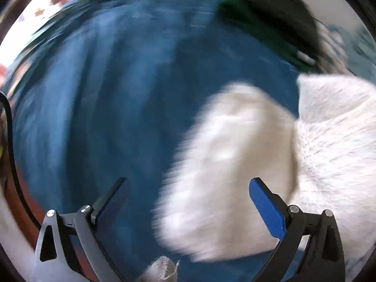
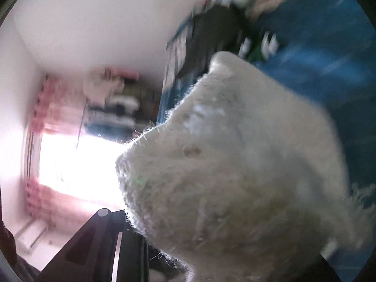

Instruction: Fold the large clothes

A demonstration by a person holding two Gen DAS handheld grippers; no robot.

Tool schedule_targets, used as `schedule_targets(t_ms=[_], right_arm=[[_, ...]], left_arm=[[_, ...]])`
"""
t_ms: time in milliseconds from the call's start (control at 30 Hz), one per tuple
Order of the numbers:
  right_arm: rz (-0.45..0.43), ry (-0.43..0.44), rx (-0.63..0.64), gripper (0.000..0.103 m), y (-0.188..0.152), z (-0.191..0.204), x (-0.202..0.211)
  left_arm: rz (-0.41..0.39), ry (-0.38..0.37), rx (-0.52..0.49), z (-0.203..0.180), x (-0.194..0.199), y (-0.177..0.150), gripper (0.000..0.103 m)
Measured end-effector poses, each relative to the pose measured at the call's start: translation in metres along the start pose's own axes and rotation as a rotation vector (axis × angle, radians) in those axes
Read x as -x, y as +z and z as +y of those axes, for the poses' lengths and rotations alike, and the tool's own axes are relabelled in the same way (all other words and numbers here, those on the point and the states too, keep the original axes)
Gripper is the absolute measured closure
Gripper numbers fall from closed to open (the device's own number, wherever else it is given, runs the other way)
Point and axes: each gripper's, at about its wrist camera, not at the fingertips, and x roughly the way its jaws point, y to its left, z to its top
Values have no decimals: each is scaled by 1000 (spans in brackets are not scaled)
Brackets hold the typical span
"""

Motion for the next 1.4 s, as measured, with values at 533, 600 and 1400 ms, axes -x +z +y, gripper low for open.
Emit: schedule_targets(t_ms=[533, 600, 1400], right_arm=[[385, -258, 178, 36, -71, 28, -127], [436, -107, 133, 16, -65, 43, -106], [312, -396, -141, 16, -28, -61, -7]], left_arm=[[-1, 68, 275, 148, 32, -57, 0], [0, 24, 290, 144, 37, -63, 0], [-47, -547, 502, 54, 15, -95, 2]])
